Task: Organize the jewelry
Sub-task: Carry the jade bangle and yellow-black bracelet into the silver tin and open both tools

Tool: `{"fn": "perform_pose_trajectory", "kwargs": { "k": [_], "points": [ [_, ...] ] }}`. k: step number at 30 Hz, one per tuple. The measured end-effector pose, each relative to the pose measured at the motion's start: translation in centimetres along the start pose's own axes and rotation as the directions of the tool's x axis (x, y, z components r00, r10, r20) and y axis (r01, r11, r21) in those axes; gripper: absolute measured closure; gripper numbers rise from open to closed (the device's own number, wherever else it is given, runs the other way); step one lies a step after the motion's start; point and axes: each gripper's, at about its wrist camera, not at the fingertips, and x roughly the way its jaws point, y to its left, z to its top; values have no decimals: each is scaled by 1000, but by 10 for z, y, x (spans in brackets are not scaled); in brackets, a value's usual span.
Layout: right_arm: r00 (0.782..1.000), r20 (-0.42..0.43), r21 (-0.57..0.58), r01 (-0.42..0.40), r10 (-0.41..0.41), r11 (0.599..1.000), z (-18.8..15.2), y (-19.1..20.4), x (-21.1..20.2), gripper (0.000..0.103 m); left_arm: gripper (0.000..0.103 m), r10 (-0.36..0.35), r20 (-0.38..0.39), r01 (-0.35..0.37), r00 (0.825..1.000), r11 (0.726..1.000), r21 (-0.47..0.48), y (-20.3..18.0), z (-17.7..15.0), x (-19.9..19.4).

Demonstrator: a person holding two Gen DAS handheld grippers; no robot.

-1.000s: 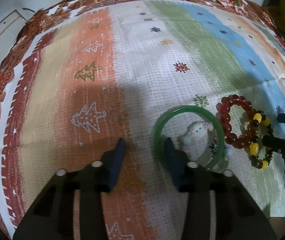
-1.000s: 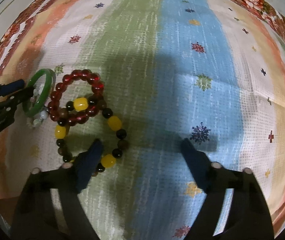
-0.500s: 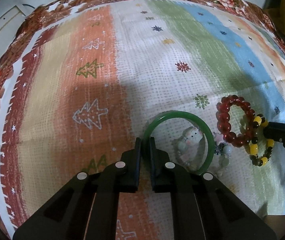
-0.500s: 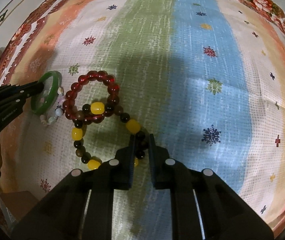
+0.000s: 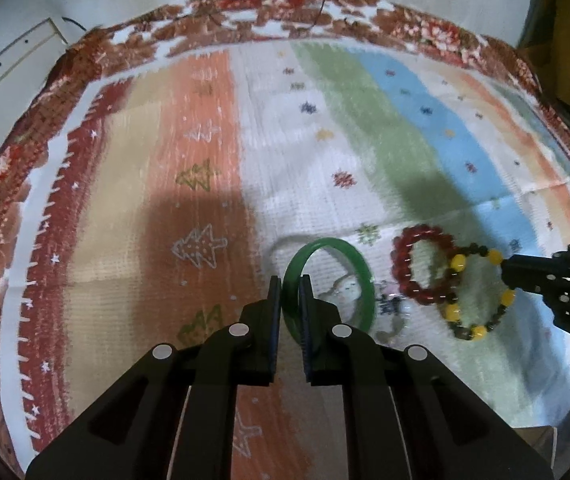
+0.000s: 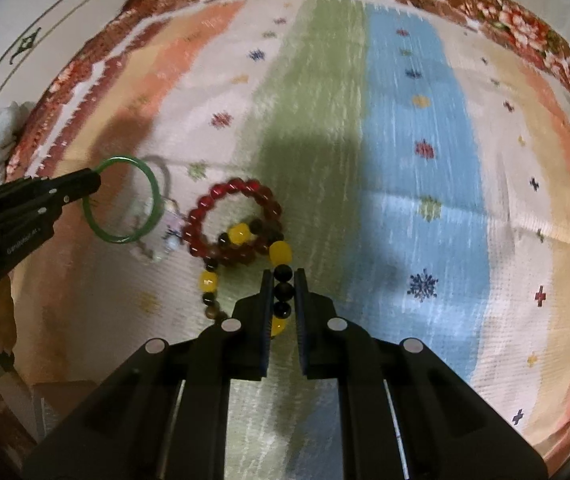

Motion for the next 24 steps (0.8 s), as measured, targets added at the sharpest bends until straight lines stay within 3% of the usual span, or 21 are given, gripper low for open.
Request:
{"fn": "perform_pose_trajectory", "kwargs": {
  "k": [24],
  "points": [
    [986, 140, -57, -82, 90, 995, -16, 42, -71, 92, 94, -60, 108, 59, 992, 998, 11, -22, -22, -77]
  ]
}}
